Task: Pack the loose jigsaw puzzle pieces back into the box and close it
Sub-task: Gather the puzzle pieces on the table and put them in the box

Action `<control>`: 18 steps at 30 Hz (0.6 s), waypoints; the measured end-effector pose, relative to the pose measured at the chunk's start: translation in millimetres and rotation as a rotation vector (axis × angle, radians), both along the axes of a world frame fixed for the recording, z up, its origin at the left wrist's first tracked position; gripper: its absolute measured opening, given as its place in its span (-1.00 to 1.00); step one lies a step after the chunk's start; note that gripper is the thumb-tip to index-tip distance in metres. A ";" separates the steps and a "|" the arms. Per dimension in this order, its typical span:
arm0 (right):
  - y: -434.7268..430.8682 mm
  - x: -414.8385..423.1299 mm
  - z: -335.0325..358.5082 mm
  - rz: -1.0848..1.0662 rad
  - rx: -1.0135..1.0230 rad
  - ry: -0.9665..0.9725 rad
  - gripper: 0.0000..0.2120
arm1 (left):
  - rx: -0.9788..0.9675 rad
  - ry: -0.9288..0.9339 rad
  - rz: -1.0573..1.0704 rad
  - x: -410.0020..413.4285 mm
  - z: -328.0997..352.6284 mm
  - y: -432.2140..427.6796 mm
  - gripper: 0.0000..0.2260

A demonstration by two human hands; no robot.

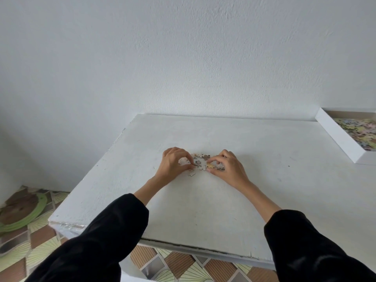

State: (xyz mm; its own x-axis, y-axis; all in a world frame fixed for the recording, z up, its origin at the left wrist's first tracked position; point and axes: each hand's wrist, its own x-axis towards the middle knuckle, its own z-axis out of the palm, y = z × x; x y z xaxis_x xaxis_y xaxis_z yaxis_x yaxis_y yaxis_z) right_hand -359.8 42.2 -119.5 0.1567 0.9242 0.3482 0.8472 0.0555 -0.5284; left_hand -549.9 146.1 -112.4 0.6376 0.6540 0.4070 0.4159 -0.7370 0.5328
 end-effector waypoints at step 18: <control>0.2 4.4 6.1 0.044 0.090 0.572 -0.90 | -0.664 -0.335 0.036 -3.0 19.1 -17.8 -0.89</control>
State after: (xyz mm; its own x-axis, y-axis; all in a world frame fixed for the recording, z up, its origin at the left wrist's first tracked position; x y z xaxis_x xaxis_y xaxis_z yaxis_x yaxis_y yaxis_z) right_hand -355.4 42.4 -113.4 0.3051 0.9049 0.2967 0.4241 0.1499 -0.8931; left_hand -552.9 128.3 -93.3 0.5220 0.8484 0.0877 0.1711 -0.2049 0.9637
